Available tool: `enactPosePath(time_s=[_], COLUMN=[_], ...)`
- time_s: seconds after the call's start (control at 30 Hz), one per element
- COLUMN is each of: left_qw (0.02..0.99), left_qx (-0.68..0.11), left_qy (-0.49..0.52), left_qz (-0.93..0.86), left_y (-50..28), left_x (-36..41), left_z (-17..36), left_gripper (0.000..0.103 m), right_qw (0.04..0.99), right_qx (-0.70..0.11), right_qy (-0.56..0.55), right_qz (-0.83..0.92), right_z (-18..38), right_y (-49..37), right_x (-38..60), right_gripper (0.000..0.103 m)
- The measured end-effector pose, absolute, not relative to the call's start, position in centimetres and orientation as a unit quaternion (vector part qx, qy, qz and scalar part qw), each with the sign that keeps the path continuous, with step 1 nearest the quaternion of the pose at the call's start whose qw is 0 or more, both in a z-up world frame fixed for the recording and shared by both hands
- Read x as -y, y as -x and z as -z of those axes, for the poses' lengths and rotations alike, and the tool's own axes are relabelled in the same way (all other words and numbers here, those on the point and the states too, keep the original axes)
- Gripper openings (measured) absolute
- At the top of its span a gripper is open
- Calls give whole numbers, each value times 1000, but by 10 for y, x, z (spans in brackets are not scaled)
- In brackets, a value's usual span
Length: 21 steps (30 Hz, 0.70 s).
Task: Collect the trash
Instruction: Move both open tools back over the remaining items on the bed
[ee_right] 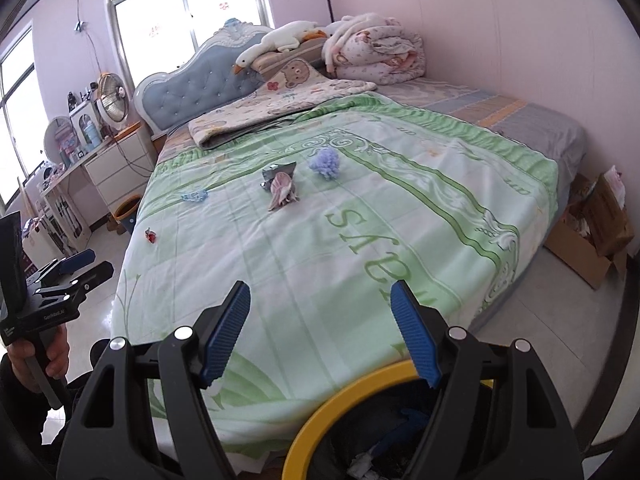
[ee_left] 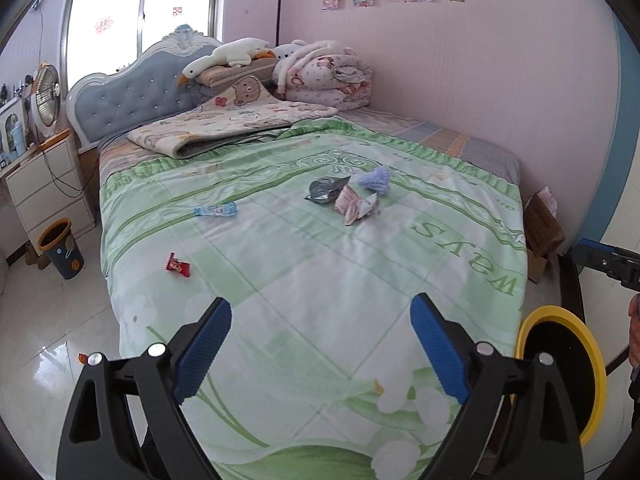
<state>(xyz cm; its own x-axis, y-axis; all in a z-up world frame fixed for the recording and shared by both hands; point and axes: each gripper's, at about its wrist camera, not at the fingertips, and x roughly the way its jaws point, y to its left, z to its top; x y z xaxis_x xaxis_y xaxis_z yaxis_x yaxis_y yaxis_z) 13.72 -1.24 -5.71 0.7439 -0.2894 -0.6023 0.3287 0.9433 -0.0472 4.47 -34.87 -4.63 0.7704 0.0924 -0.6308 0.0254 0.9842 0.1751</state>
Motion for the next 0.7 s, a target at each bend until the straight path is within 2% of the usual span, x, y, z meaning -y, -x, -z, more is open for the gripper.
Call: enactPosePath(time_s=[0.7], left_qw=[941], left_qx=[-333], left_qy=[5], left_qz=[68], left_y=[-199], left_x=[-64], left_z=[77], left_gripper=[88], right_qw=[930], right_qx=[-358], right_qy=[-71], right_qz=[-50], right_z=[61], right_y=[-145], right_x=[306], right_gripper=[69])
